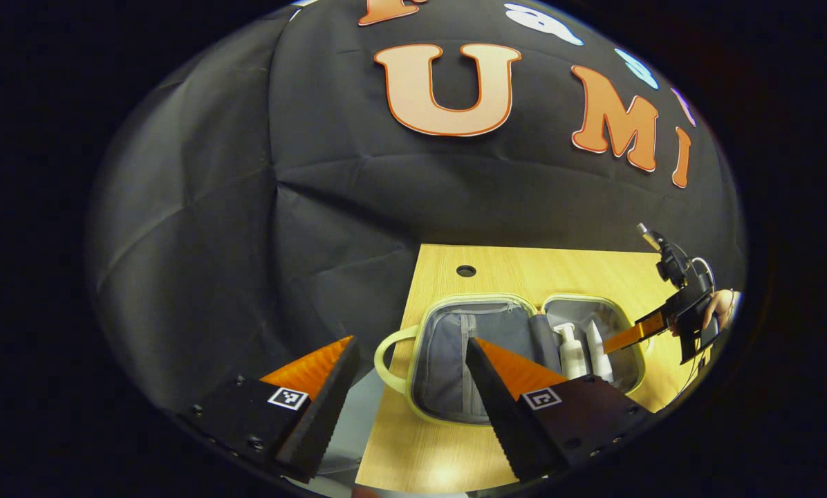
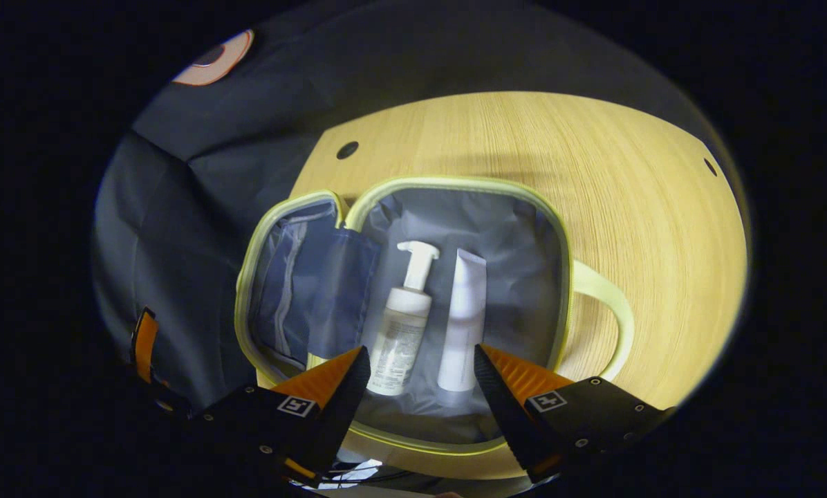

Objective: First open the suitcase, pack the skin care products into it, and then close the suitcase.

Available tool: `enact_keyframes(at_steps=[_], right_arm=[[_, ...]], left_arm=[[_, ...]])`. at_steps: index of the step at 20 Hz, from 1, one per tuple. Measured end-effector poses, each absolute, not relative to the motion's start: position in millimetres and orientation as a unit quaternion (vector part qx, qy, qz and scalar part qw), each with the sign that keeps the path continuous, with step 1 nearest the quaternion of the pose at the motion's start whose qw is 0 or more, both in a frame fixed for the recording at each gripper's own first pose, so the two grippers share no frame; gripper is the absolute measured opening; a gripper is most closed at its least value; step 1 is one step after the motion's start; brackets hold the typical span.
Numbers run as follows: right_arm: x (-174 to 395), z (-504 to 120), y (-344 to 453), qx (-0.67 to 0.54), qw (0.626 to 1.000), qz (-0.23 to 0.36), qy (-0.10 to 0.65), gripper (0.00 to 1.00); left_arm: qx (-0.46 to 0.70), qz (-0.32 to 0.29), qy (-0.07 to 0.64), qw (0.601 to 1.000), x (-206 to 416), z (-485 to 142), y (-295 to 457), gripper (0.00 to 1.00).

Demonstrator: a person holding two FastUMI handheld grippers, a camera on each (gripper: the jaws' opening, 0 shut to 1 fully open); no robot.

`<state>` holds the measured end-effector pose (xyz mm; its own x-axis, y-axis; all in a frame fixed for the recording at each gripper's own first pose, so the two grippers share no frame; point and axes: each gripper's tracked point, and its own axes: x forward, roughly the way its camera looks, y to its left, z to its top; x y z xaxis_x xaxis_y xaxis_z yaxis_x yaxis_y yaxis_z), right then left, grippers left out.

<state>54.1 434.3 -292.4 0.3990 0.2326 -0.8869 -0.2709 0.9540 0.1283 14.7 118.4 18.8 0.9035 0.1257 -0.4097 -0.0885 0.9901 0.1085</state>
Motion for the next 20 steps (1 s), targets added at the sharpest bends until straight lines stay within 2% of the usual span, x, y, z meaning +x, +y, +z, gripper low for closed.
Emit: enact_keyframes(at_steps=[5,9,13,20], right_arm=[[59.7,-229.5,443.5,-0.042,0.886,0.187,0.422,0.95],[58.8,-188.6,441.5,-0.026,0.914,0.191,0.358,0.95],[55.6,-169.6,417.5,-0.041,0.927,0.165,0.335,0.95],[48.1,-173.0,393.8,-0.035,0.933,0.118,0.337,0.96]], left_arm=[[0.016,0.052,0.218,0.974,16.5,10.3,137.7,0.96],[-0.013,0.038,0.215,0.976,43.2,1.3,166.0,0.96],[-0.069,0.023,0.242,0.968,65.8,-42.8,192.0,0.96],[-0.211,-0.030,0.259,0.942,100.0,-121.7,211.5,0.98]])
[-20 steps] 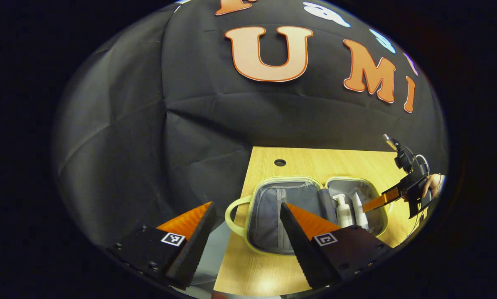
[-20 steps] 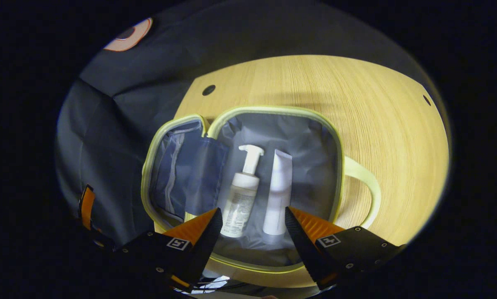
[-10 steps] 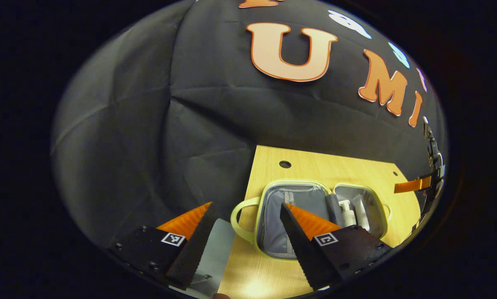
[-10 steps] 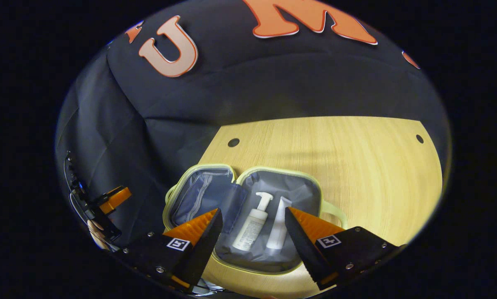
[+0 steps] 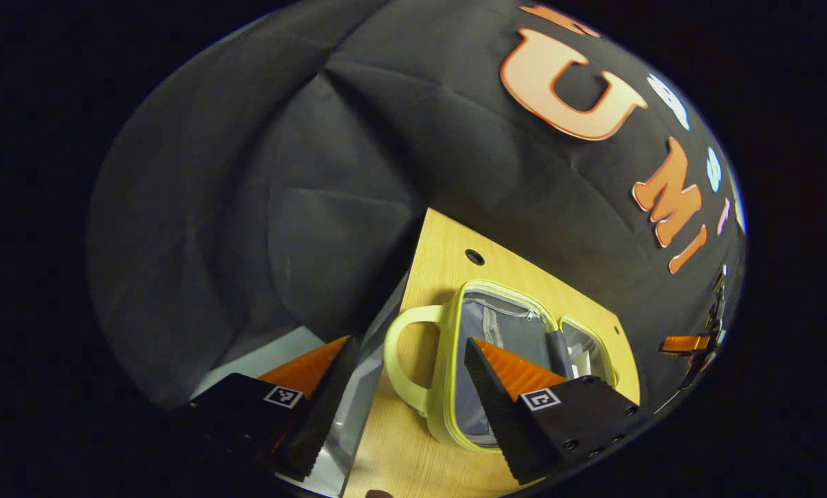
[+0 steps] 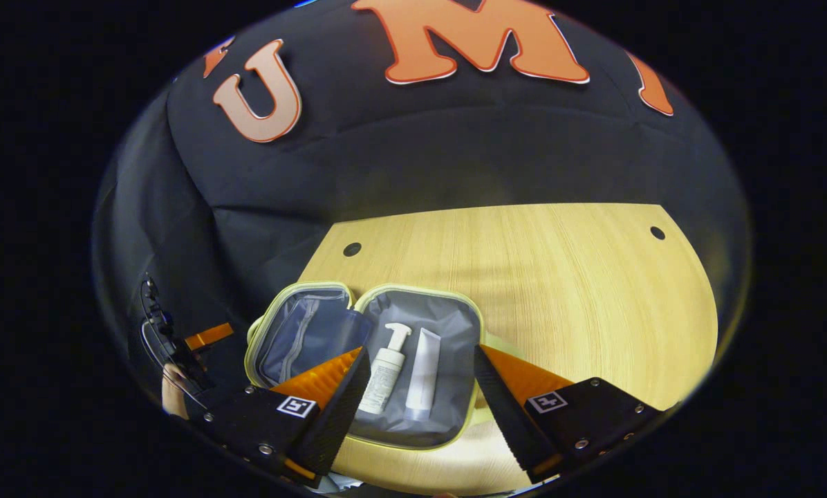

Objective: First open the suitcase, pack the skin care products into it, and then close the suitcase.

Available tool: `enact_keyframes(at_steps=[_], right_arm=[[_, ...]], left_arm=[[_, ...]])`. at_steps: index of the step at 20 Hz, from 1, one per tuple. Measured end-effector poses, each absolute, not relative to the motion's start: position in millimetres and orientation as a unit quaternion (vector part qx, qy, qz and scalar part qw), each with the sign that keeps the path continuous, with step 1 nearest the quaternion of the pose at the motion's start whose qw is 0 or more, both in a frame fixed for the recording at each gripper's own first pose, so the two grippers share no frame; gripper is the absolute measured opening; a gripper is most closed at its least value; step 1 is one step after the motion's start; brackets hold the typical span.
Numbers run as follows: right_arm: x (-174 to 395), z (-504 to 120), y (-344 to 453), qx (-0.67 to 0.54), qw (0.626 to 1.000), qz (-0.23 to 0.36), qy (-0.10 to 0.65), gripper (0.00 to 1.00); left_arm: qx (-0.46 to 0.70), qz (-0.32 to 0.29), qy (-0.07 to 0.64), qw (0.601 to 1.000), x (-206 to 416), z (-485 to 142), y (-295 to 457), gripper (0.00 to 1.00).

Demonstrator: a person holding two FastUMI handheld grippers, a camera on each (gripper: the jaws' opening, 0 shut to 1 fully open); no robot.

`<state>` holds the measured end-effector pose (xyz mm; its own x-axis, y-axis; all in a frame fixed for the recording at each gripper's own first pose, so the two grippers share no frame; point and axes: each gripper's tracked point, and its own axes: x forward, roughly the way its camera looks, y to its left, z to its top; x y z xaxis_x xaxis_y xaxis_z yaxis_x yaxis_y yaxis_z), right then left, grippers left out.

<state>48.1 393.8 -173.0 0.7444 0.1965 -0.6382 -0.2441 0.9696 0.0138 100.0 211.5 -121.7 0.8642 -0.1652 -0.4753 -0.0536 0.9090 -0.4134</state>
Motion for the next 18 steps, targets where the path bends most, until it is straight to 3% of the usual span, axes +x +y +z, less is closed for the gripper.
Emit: enact_keyframes(at_steps=[4,12,13,18], right_arm=[[48.5,-176.0,389.1,-0.033,0.931,0.106,0.346,0.95],[57.7,-186.8,374.5,-0.017,0.924,0.082,0.372,0.96],[58.7,-186.0,372.0,-0.015,0.924,0.080,0.374,0.96],[60.2,-188.2,368.3,-0.004,0.922,0.077,0.380,0.96]], left_arm=[[-0.257,-0.024,0.274,0.927,118.0,-160.0,224.9,0.98],[-0.333,-0.087,0.261,0.902,139.5,-170.2,196.0,0.98],[-0.339,-0.096,0.260,0.899,142.5,-169.9,191.0,0.90],[-0.391,-0.095,0.260,0.878,146.7,-169.1,186.3,0.20]])
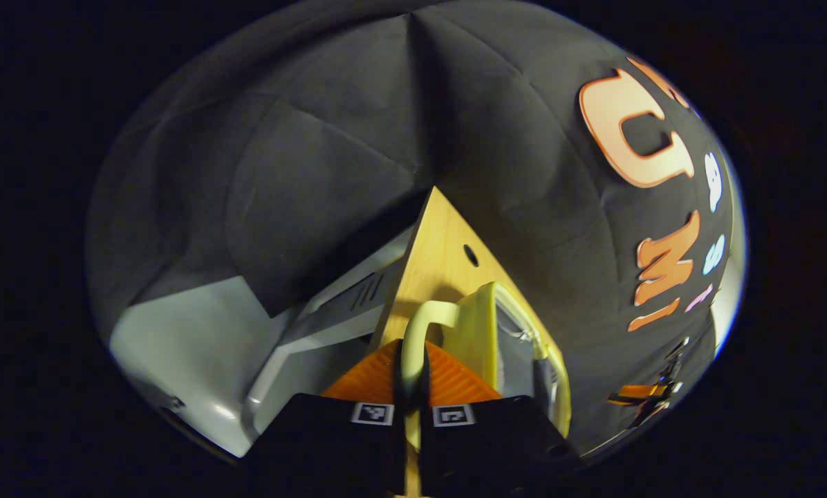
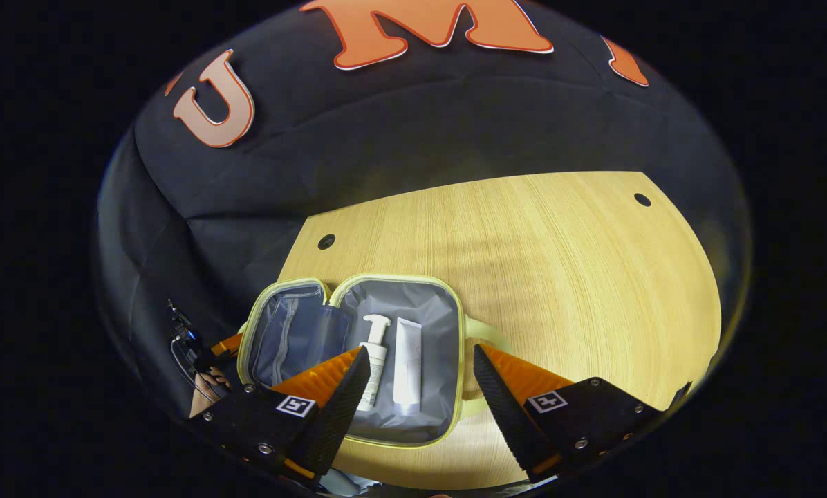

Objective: First open the suitcase, pack the skin care products into it, and then close the suitcase.

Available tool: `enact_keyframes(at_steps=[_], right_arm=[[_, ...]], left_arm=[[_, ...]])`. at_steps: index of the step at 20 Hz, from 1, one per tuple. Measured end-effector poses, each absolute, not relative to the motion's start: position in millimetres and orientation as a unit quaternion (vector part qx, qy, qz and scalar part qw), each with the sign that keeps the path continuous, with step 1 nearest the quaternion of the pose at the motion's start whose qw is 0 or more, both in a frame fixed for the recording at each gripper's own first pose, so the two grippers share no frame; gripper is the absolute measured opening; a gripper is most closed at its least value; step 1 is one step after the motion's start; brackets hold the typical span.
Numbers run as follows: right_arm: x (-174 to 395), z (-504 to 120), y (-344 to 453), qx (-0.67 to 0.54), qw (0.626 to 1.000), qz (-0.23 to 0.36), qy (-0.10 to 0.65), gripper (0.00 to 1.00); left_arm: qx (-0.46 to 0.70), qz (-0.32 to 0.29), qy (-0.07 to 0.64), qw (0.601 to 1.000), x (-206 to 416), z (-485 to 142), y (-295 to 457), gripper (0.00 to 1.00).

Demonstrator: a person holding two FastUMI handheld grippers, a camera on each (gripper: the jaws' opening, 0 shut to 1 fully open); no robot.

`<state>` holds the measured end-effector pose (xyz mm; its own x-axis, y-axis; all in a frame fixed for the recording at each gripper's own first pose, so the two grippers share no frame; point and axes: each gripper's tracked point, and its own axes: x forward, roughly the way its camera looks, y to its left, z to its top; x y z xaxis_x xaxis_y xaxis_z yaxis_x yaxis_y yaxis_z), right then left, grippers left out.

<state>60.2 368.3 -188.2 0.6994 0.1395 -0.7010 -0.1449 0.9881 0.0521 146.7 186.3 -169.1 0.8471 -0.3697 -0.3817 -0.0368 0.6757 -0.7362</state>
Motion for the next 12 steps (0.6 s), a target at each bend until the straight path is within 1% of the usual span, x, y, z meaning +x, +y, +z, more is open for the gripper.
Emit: enact_keyframes(at_steps=[1,2,3,6,12], right_arm=[[60.4,-189.3,368.6,-0.002,0.921,0.077,0.381,0.96],[60.2,-190.1,368.2,-0.003,0.921,0.078,0.381,0.96],[61.6,-189.1,368.1,-0.003,0.922,0.079,0.379,0.96],[62.6,-187.6,373.2,0.004,0.923,0.089,0.375,0.96],[64.1,-167.4,375.0,0.023,0.929,0.111,0.352,0.96]], left_arm=[[-0.387,-0.096,0.260,0.879,142.3,-165.4,185.0,0.06],[-0.370,-0.096,0.265,0.885,138.6,-166.4,184.2,0.04],[-0.345,-0.094,0.270,0.894,136.3,-163.4,182.8,0.06],[-0.281,-0.087,0.267,0.918,126.7,-136.4,178.8,0.06],[-0.221,-0.106,0.248,0.937,104.3,-55.9,153.9,0.06]])
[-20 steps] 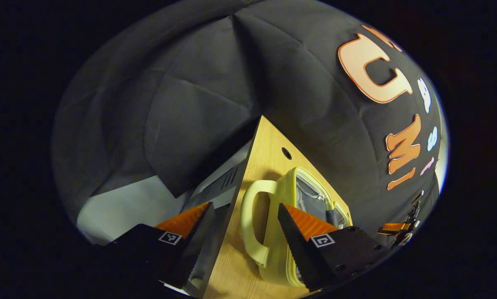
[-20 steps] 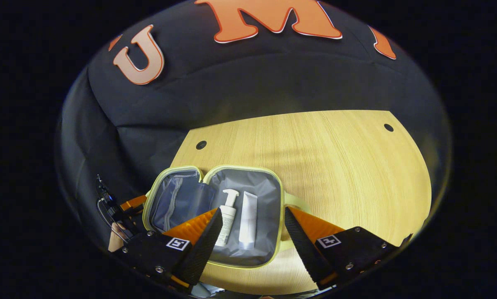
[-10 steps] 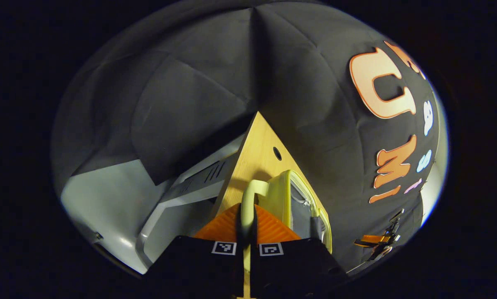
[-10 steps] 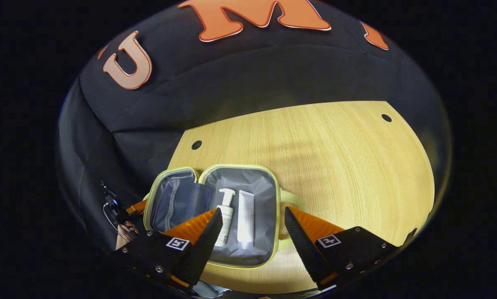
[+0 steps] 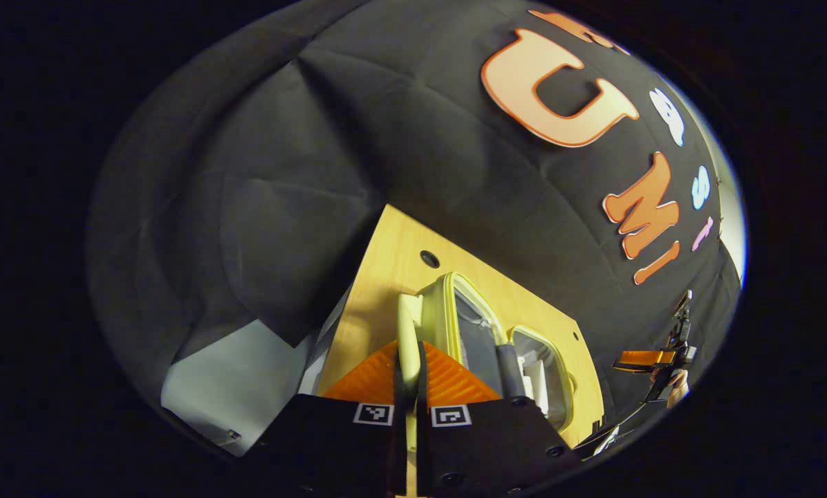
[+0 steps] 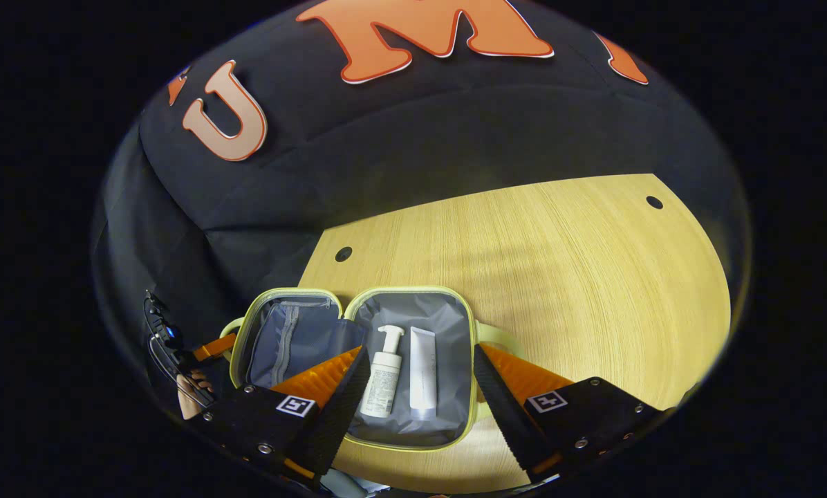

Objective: First open the suitcase, pack the skin care products into it, and then close the suitcase.

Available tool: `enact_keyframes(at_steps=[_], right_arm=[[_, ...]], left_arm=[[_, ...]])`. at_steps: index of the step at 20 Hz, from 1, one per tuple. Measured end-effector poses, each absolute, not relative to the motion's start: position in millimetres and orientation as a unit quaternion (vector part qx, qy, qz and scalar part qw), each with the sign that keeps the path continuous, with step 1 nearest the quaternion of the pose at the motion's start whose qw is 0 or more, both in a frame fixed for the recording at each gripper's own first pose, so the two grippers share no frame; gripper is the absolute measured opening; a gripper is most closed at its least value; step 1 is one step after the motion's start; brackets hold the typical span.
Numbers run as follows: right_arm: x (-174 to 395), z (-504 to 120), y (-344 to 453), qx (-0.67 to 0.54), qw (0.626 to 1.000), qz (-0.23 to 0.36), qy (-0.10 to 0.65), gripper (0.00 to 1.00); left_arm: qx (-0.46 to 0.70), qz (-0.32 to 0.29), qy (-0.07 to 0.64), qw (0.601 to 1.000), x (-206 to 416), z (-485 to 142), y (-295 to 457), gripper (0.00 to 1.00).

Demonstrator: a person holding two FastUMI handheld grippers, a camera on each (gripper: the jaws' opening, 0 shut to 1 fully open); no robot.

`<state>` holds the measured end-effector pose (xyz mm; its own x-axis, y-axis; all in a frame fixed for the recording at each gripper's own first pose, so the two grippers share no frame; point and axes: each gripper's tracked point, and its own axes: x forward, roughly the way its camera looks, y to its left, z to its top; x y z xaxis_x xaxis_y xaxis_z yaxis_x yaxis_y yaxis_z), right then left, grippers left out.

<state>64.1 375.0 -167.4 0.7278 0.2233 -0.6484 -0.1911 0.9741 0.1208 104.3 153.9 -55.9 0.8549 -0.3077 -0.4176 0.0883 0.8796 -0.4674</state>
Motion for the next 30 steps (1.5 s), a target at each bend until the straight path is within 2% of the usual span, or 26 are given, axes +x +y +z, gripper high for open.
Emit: enact_keyframes(at_steps=[9,14,22,30], right_arm=[[52.5,-103.2,350.4,0.036,0.945,0.150,0.289,0.95],[46.0,-61.1,297.5,0.036,0.959,0.141,0.243,0.96],[34.6,-40.5,200.2,0.044,0.969,0.108,0.218,0.95],[44.4,-51.9,115.0,0.054,0.967,0.102,0.229,0.95]], left_arm=[[-0.149,-0.171,0.195,0.954,84.1,68.8,32.5,0.06],[-0.105,-0.220,0.189,0.951,78.7,100.3,-65.0,0.06],[-0.067,-0.279,0.228,0.930,77.4,83.3,-202.5,0.06],[-0.003,-0.220,0.269,0.938,93.3,25.3,-292.7,0.06]])
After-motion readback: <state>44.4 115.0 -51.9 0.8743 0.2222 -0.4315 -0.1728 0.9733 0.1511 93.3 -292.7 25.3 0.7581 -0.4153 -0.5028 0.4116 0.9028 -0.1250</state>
